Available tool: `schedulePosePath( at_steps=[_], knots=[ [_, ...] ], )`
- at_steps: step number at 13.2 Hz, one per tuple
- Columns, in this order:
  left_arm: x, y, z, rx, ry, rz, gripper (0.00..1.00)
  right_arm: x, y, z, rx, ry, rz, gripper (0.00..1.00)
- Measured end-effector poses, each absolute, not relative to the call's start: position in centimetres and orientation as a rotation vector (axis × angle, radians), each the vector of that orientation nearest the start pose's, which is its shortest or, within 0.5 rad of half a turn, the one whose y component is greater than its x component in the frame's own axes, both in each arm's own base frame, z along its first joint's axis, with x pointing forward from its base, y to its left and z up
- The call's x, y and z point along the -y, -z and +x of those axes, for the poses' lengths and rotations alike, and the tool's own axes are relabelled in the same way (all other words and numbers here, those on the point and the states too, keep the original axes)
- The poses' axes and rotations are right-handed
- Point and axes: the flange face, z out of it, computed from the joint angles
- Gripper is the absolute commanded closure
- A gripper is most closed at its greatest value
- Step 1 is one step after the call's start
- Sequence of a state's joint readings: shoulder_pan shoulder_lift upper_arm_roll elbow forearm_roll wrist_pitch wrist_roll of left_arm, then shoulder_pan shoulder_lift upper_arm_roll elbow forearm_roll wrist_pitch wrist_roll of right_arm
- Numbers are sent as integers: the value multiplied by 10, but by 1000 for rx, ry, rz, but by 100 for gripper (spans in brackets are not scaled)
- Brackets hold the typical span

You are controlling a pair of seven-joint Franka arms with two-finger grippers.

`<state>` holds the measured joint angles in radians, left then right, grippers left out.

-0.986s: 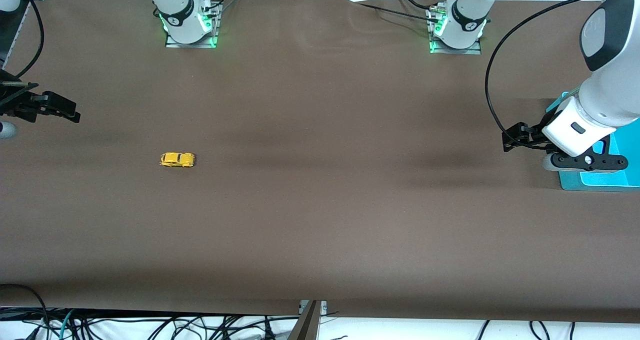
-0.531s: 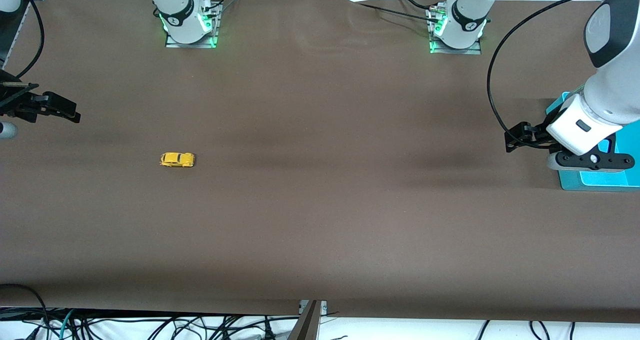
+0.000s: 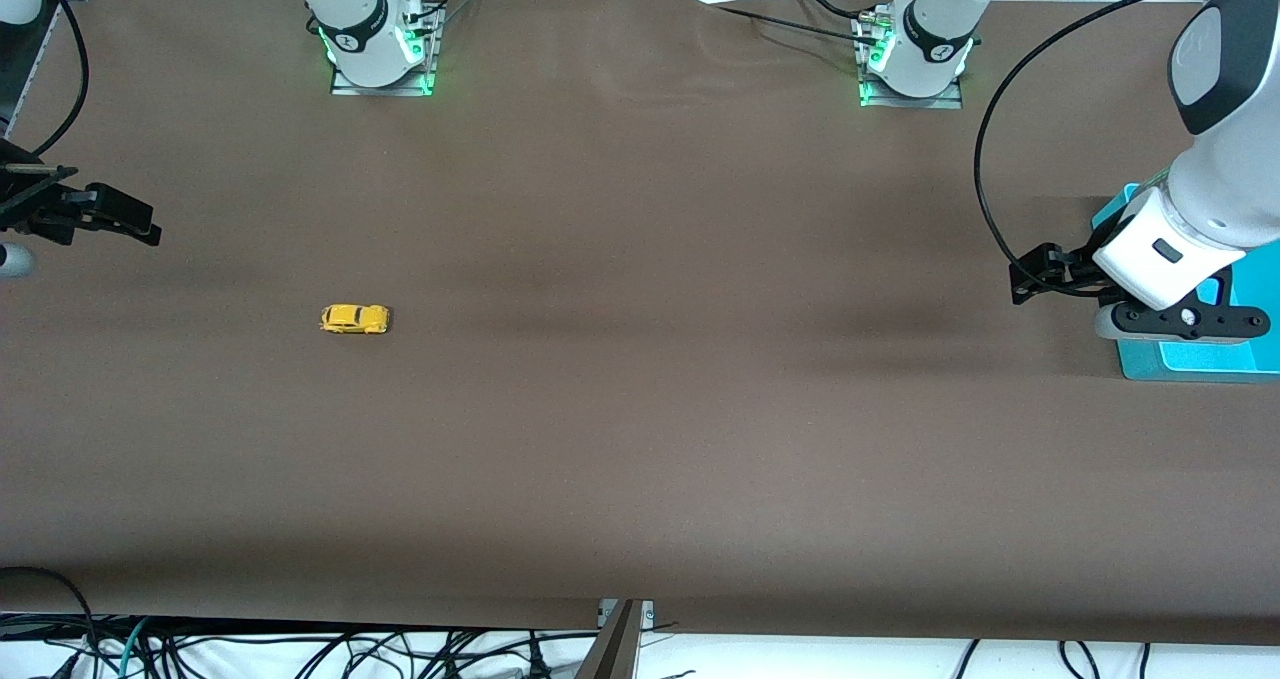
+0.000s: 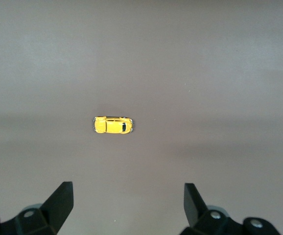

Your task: Wind and store yellow beetle car

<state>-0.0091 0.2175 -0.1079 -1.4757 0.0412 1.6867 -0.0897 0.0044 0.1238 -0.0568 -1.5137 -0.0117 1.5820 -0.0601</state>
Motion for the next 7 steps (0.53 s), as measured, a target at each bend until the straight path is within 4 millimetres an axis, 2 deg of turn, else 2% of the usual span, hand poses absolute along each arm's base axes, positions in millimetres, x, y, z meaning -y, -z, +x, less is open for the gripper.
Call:
schedulePosePath(
  at_steps=[4, 7],
  knots=[
    [63, -552, 624, -46, -5, -3123, 0, 21, -581, 591, 37, -91, -3151, 0],
    [64, -550, 624, -50, -9, -3123, 0, -4, -571, 595, 101, -122, -3145, 0]
  ],
)
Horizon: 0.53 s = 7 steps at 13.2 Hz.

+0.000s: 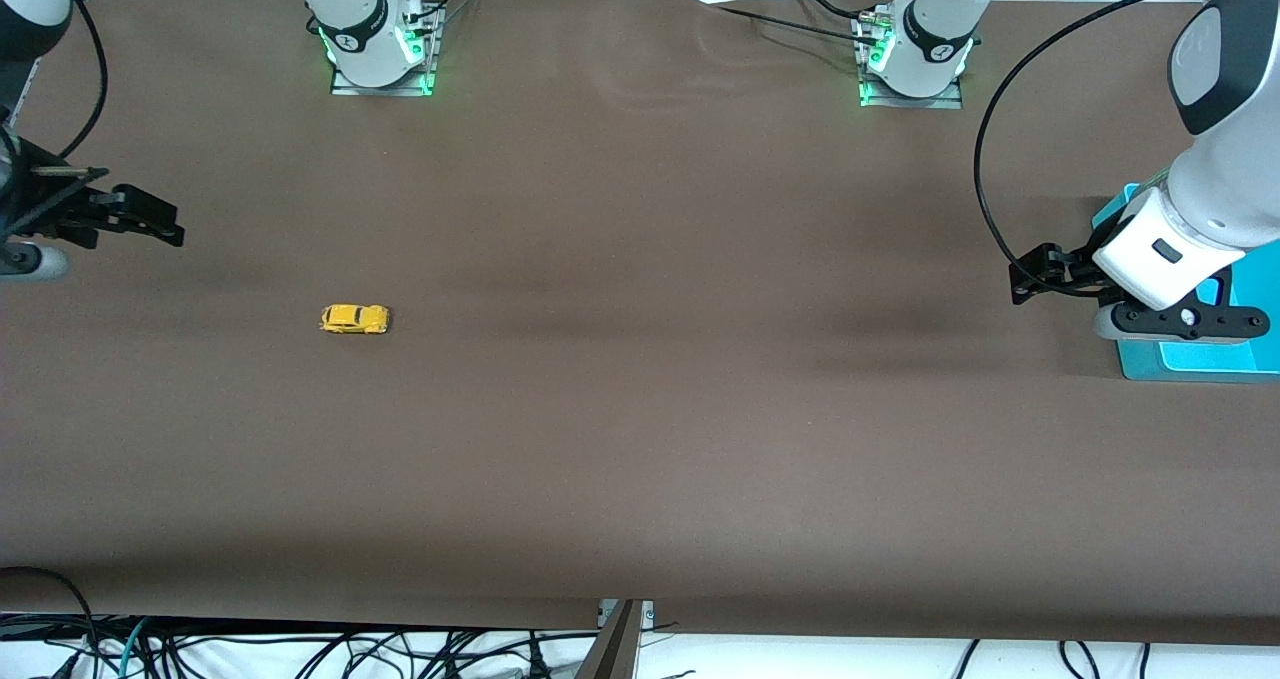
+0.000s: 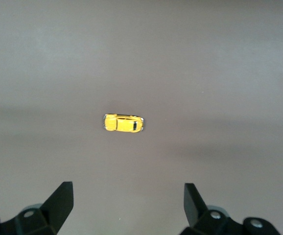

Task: Wind and store yellow beetle car
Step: 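Move the right gripper over the yellow beetle car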

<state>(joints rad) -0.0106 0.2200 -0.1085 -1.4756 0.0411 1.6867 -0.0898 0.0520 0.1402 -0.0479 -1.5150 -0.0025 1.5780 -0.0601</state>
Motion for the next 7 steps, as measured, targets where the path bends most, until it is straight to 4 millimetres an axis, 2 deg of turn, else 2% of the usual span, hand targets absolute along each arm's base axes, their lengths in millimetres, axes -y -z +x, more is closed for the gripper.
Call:
schedulePosePath(
  at_steps=[4, 7],
  knots=[
    [62, -547, 626, -39, -18, -3123, 0, -45, -546, 601, 208, -198, -3138, 0],
    [60, -552, 627, -33, -2, -3124, 0, -60, -528, 605, 270, -252, -3132, 0]
  ],
)
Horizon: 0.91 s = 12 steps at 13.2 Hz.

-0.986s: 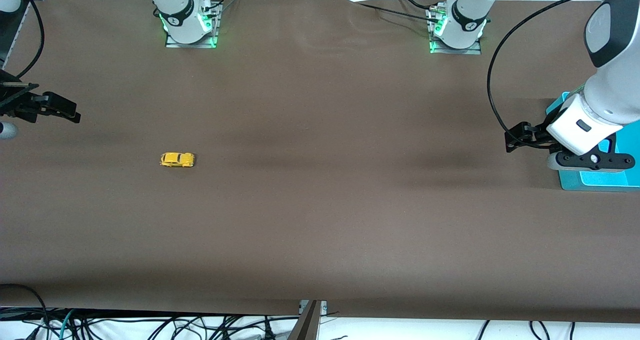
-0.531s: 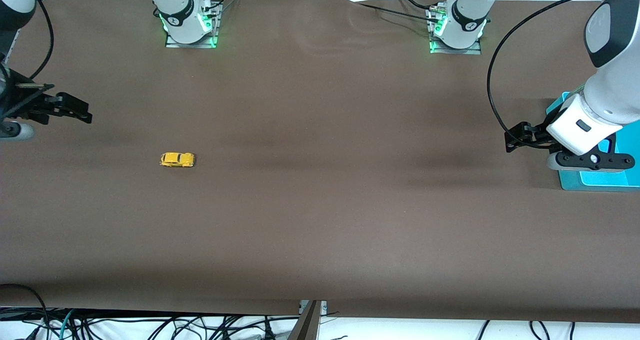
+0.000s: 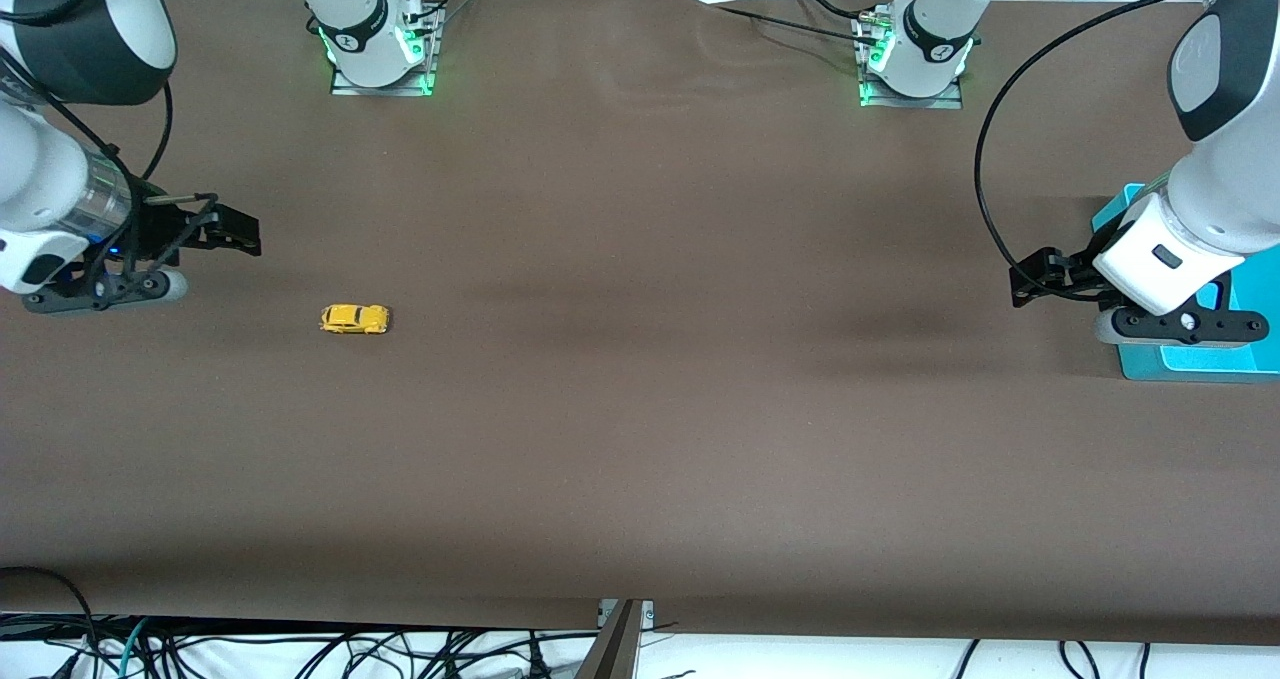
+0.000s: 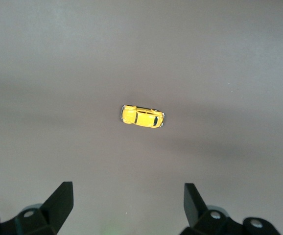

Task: Wind and store yellow beetle car
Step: 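Move the right gripper over the yellow beetle car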

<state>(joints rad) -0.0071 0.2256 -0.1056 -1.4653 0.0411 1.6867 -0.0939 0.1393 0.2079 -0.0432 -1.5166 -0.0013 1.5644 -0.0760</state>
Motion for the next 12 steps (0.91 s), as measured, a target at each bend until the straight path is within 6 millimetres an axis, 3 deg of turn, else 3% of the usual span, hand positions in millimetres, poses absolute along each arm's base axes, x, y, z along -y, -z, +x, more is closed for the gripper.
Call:
schedulePosePath(
  at_steps=[4, 8, 12],
  knots=[
    [58, -563, 625, -23, 28, -3124, 0, -72, -492, 612, 775, -358, -3004, 0],
    [59, -563, 624, 27, 29, -3125, 0, -71, -424, 628, 1210, -421, -2804, 0],
    [58, -563, 624, 33, 29, -3124, 0, -69, -351, 619, 1562, -360, -2608, 1]
  ],
)
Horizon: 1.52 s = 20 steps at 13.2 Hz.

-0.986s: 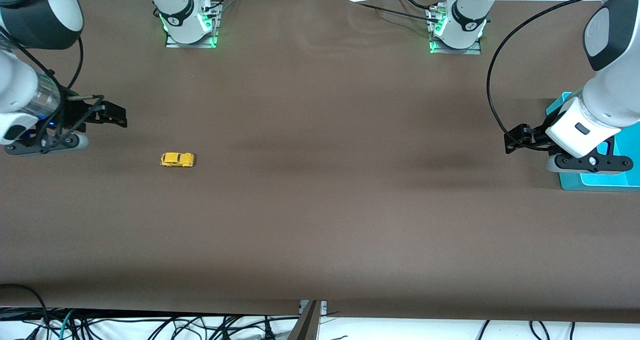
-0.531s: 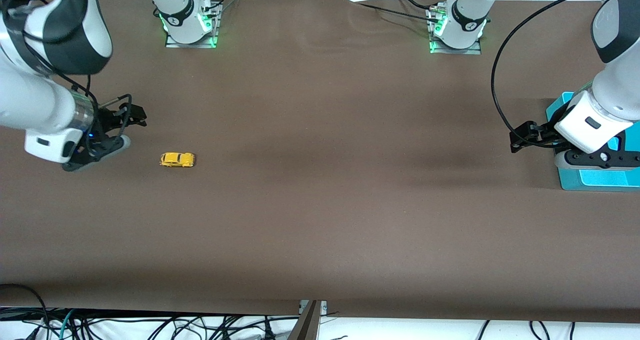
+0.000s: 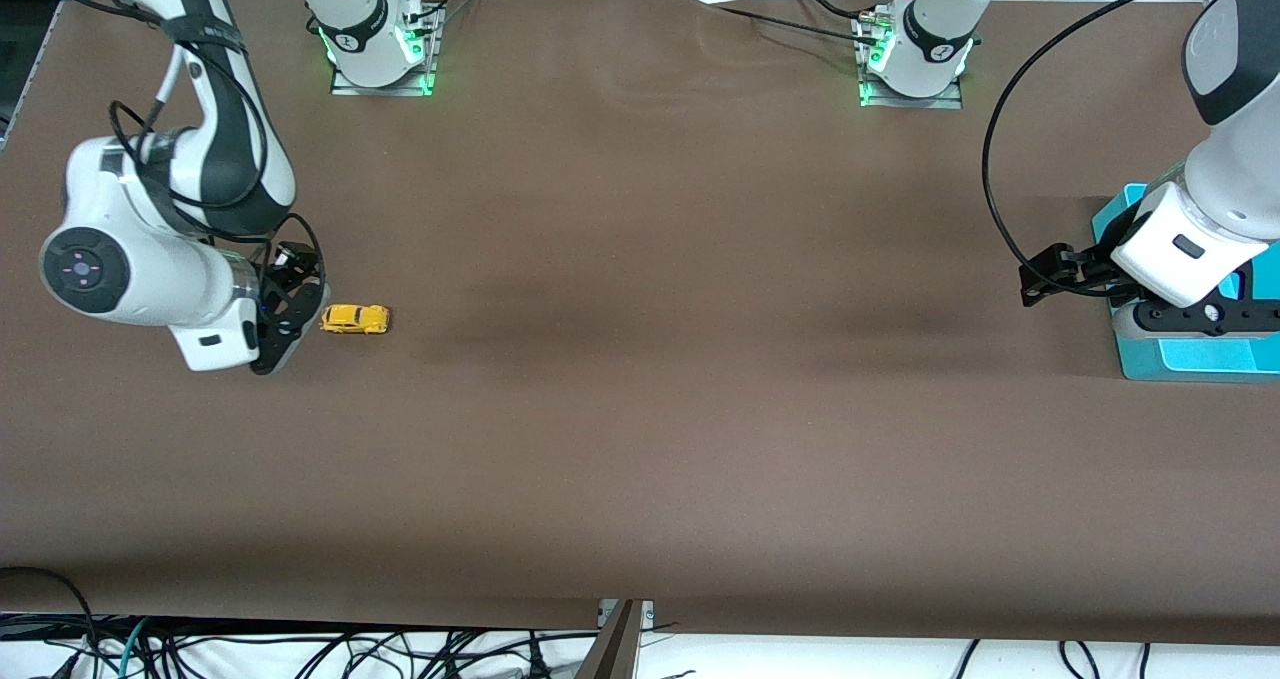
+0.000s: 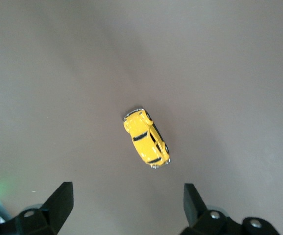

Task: Wind and store yellow beetle car
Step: 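Move the right gripper over the yellow beetle car, then lower the right gripper and close it on the yellow car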

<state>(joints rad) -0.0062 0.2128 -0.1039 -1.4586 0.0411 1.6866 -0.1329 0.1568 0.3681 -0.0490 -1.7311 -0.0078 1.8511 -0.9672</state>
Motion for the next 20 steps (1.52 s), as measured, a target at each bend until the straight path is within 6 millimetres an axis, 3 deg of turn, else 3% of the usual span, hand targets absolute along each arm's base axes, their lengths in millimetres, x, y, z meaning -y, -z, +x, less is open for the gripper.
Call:
schedulePosePath(
  at_steps=[4, 10, 13, 14, 16, 20],
  knots=[
    [58, -565, 625, 56, 35, -3125, 0, -65, -283, 596, 1863, -224, -2447, 1],
    [62, -566, 625, 108, 40, -3125, 0, -50, -222, 550, 2160, -25, -2310, 1],
    [98, -539, 633, 10, 0, -3119, 0, -44, -208, 537, 2235, 20, -2273, 3],
    [110, -532, 636, -25, 1, -3103, 0, -44, -209, 537, 2255, 27, -2259, 9],
    [112, -527, 639, -82, -3, -3096, 0, -45, -209, 538, 2300, 41, -2225, 32],
    [72, -527, 646, -56, -2, -3092, 0, -44, -207, 538, 2340, 38, -2184, 70]
  ],
)
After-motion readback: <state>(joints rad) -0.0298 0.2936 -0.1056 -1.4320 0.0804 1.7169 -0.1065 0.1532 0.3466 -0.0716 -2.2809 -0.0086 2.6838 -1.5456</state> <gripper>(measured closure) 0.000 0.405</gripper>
